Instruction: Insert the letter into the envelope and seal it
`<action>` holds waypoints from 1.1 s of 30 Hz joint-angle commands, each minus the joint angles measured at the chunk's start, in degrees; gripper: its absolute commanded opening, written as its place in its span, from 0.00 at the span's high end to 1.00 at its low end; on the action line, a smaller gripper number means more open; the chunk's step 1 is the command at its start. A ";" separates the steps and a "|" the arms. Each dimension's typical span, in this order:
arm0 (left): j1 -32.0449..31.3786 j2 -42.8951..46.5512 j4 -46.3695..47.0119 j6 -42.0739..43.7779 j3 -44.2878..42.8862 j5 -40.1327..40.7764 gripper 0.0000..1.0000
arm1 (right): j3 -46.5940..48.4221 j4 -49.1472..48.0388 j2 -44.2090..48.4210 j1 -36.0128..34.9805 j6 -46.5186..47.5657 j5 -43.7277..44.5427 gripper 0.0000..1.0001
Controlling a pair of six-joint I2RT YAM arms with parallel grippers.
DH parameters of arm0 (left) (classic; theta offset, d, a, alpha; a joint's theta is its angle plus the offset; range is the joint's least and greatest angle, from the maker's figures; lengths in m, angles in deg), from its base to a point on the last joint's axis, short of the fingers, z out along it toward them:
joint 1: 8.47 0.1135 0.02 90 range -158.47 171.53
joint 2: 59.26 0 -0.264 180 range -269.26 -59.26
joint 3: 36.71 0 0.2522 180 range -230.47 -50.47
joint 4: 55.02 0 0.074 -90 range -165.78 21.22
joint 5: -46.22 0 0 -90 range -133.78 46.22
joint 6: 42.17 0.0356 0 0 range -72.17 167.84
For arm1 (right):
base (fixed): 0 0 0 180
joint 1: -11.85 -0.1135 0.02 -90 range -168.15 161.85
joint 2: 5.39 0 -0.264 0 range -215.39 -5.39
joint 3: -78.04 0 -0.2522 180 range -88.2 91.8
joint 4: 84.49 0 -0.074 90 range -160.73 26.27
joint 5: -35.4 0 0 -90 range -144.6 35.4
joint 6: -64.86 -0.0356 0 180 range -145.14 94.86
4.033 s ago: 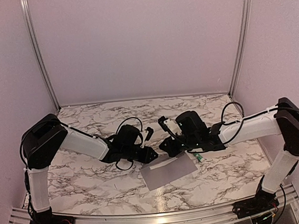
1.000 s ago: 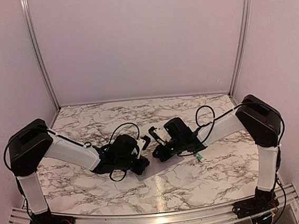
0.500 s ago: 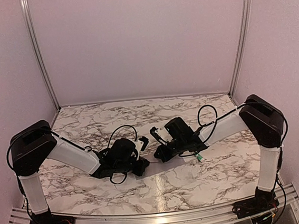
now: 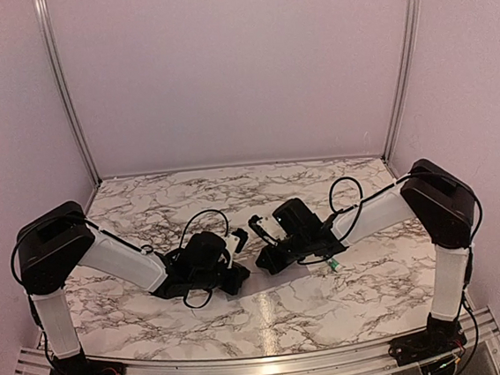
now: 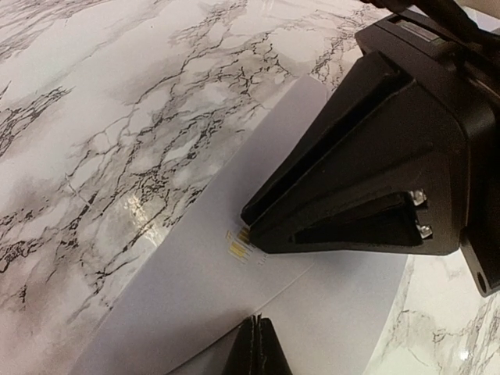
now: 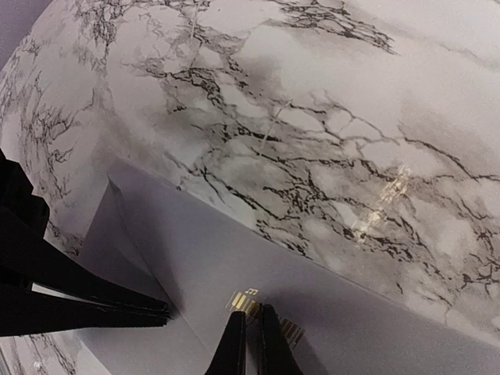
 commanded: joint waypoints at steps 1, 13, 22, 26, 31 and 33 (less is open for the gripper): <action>-0.13 2.93 -2.75 -0.98 2.12 -3.45 0.98 | -1.38 0.93 -0.93 -0.74 -1.06 0.14 0.96; 1.54 4.57 -2.92 -2.92 0.83 -1.05 0.95 | -1.29 1.65 -3.52 -0.69 -0.14 0.92 0.98; 2.50 0.53 -2.98 -3.18 -0.07 2.61 0.95 | -1.48 1.74 -3.37 -0.71 -0.05 1.35 0.98; 2.51 0.27 -3.01 -3.28 0.48 3.06 0.95 | -1.52 1.83 -3.11 -0.75 -0.10 1.55 0.98; 2.29 -0.17 -2.44 -3.59 2.47 3.99 0.96 | -1.00 1.52 -1.99 -0.75 -0.24 1.11 0.96; 2.08 -0.76 -1.83 -3.60 3.04 4.01 0.96 | -0.44 1.58 -1.11 -0.89 -0.44 0.85 0.94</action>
